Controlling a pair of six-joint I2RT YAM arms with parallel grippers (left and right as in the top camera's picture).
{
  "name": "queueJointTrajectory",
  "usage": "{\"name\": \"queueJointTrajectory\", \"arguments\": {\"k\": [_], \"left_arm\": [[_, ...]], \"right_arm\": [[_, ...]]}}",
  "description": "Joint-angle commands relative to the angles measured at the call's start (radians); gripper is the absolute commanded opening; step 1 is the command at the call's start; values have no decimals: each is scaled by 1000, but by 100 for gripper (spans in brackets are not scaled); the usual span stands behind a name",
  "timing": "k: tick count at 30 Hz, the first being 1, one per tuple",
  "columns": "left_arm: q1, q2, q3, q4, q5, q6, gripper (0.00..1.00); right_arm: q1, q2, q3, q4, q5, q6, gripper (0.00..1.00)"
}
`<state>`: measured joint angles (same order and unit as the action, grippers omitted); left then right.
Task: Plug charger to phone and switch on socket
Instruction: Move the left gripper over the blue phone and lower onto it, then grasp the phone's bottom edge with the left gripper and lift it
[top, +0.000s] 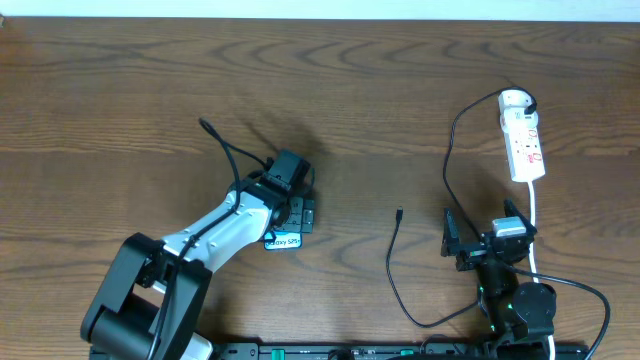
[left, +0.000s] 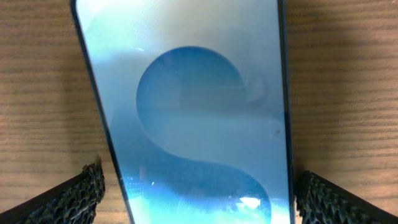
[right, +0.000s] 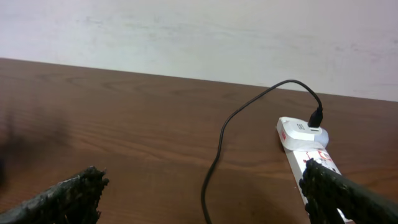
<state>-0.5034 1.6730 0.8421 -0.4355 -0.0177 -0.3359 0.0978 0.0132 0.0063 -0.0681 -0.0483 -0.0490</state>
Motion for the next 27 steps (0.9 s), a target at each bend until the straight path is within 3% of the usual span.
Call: {"name": "queueJointTrajectory", "arguments": {"k": [1,20,27], "left_arm": [[-5,46,11,-8,10,16,99],[-5,51,11,-28,6,-10,74],[-5,51,16,-29,2,-10,70]], "right_arm": [[6,-1,-1,-4,-3,-12,99],[6,-1,-1,-4,-3,-12,99],[6,-1,-1,-4,-3,-12,99]]}}
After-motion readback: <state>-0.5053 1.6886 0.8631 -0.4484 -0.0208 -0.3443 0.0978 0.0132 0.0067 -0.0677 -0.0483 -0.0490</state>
